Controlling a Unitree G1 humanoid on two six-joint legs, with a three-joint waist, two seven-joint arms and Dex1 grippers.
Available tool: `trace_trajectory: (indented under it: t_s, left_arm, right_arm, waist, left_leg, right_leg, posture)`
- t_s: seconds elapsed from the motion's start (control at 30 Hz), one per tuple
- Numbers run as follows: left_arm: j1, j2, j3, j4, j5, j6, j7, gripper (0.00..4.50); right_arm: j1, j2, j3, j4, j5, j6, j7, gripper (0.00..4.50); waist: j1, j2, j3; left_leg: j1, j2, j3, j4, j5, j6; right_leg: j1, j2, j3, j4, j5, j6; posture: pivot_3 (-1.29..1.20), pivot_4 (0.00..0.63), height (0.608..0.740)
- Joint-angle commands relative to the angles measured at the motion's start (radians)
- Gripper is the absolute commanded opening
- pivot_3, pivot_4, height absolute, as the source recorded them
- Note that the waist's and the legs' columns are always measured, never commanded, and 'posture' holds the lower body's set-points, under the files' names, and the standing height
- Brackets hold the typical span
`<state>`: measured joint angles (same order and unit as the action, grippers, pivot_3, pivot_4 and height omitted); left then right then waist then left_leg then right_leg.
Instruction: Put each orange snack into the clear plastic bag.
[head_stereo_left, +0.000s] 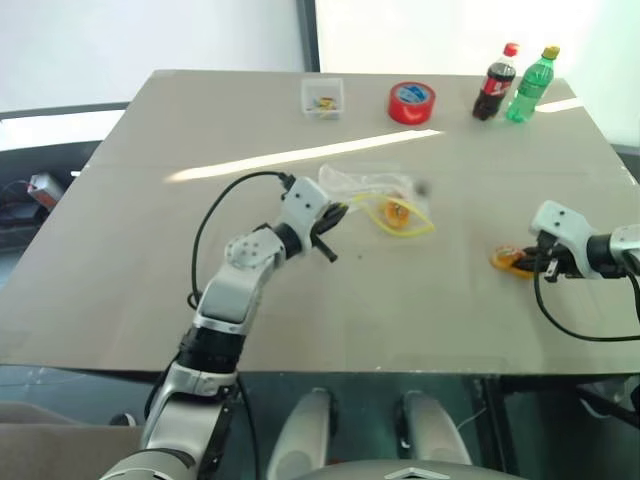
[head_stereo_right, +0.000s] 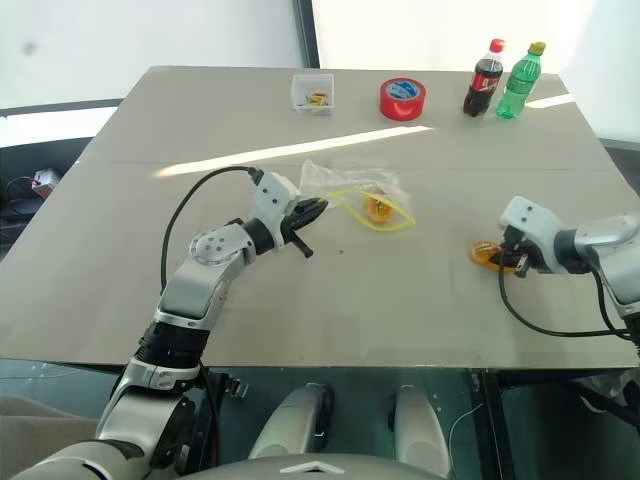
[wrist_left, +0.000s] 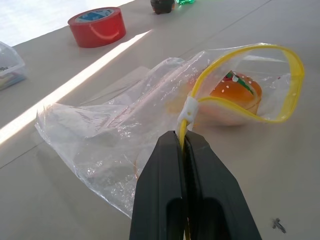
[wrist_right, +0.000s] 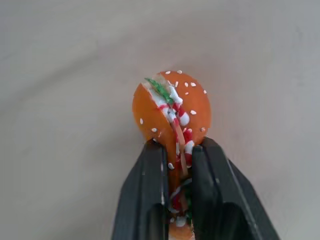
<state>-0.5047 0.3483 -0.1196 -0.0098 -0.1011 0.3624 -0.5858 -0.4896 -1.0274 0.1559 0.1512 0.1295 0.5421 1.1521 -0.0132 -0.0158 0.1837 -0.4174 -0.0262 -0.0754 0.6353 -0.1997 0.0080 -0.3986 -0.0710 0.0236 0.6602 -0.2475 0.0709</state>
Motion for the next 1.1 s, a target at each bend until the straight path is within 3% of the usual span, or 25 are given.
trace_trajectory:
  t_s: [0.03, 0.23, 0.4, 0.7, 1.1]
  left_arm:
    - [0.002, 0.001, 0.012, -0.046, -0.006, -0.013, 0.006, 0.0]
    - [0.0, -0.015, -0.003, -0.055, -0.007, -0.006, 0.006, 0.0]
    - [-0.001, -0.028, -0.011, -0.072, -0.008, 0.009, 0.006, 0.0]
    - [0.006, -0.035, -0.013, -0.11, -0.017, 0.033, -0.002, 0.0]
    - [0.016, -0.031, -0.022, -0.133, -0.029, 0.043, -0.018, 0.0]
  right_arm:
    - [-0.047, 0.006, -0.039, -0.065, 0.004, 0.019, -0.019, 0.06]
    - [-0.142, 0.193, -0.049, -0.33, 0.132, 0.166, -0.099, 0.06]
    - [-0.22, 0.375, 0.012, -0.402, 0.14, 0.237, -0.217, 0.06]
    - [-0.323, 0.54, 0.126, -0.195, -0.002, 0.152, -0.365, 0.06]
    - [-0.357, 0.604, 0.182, 0.048, -0.222, -0.13, -0.509, 0.06]
  waist:
    - [-0.001, 0.0, 0.0]
    - [-0.007, 0.0, 0.0]
    - [0.003, 0.0, 0.0]
    - [-0.001, 0.0, 0.0]
    - [-0.002, 0.0, 0.0]
  left_leg:
    - [0.0, 0.0, 0.0, 0.0, 0.0, 0.0]
    - [0.001, 0.001, -0.002, 0.0, 0.0, 0.0]
    - [0.0, 0.0, -0.006, 0.0, 0.0, 0.0]
    - [0.0, -0.003, -0.009, 0.0, 0.0, 0.0]
    - [0.0, -0.003, -0.008, 0.0, 0.0, 0.0]
  right_leg:
    - [0.0, 0.0, 0.0, 0.0, 0.0, 0.0]
    - [0.0, 0.001, 0.001, 0.001, 0.0, 0.0]
    - [0.001, 0.0, -0.002, 0.001, 0.0, 0.0]
    - [0.0, -0.001, -0.003, 0.001, 0.0, 0.0]
    - [0.0, -0.001, -0.002, 0.001, 0.0, 0.0]
  posture:
    - [0.0, 0.15, 0.74]
    - [0.0, 0.15, 0.74]
    - [0.0, 0.15, 0.74]
    - [0.0, 0.15, 0.74]
    - [0.0, 0.15, 0.74]
